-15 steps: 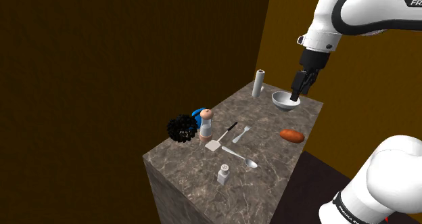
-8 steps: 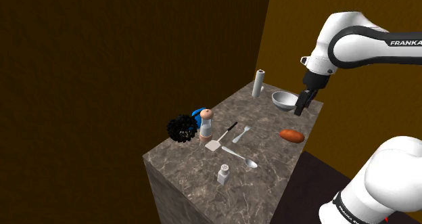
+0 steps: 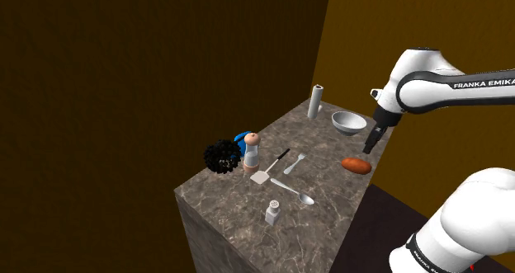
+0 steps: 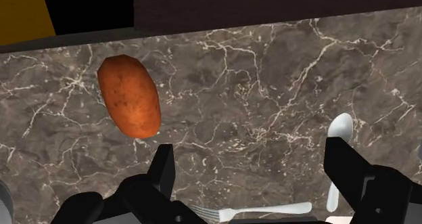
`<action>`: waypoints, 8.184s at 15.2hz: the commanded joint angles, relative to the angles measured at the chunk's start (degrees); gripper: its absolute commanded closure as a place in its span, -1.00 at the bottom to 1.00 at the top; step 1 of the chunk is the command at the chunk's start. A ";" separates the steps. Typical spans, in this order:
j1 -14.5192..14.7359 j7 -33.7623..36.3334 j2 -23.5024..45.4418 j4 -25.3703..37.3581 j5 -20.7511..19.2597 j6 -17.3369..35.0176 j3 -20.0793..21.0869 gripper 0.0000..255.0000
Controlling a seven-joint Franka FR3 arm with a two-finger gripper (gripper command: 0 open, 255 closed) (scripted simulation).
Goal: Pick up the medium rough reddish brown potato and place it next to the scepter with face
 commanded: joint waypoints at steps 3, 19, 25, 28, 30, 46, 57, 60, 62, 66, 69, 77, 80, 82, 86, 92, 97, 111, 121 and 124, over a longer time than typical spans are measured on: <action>-2.01 -4.60 6.51 -3.11 -4.06 11.38 -5.04 -1.00; 9.73 -29.71 40.21 -1.56 7.95 47.72 -27.67 -1.00; 15.34 -38.39 44.40 -1.01 20.19 50.27 -30.15 -1.00; 15.32 -38.39 44.40 -1.01 20.19 50.27 -30.14 -1.00; 15.32 -38.37 44.40 -1.01 20.17 50.27 -30.14 1.00; 4.80 -23.09 34.73 -1.00 -1.01 42.34 -24.55 1.00; -1.10 -17.91 23.14 0.94 -7.43 29.20 -18.79 1.00; -1.78 -17.36 20.53 1.78 -7.81 25.80 -17.65 1.00; -2.13 -17.09 18.93 2.40 -7.92 23.60 -16.94 1.00; -2.61 -16.70 16.05 3.83 -7.88 19.32 -15.62 1.00; -2.83 -16.49 14.15 5.04 -7.70 16.24 -14.69 1.00; -3.02 -16.17 10.19 8.84 -6.82 8.52 -12.45 1.00; -2.98 -16.11 9.08 10.46 -6.41 5.79 -11.69 1.00; -2.93 -16.09 8.44 11.59 -6.12 4.03 -11.20 1.00; -0.80 -13.93 10.79 14.00 -4.35 3.78 -9.46 1.00; 4.85 -8.53 20.16 19.92 0.17 6.66 -6.00 1.00; 8.75 -5.08 28.60 26.65 3.76 7.90 -3.70 1.00; 14.98 1.57 53.98 54.14 11.99 4.56 1.31 1.00; 15.82 5.25 72.70 79.94 15.31 -3.00 3.79 1.00; 15.86 5.19 73.11 78.24 15.42 -0.90 3.87 1.00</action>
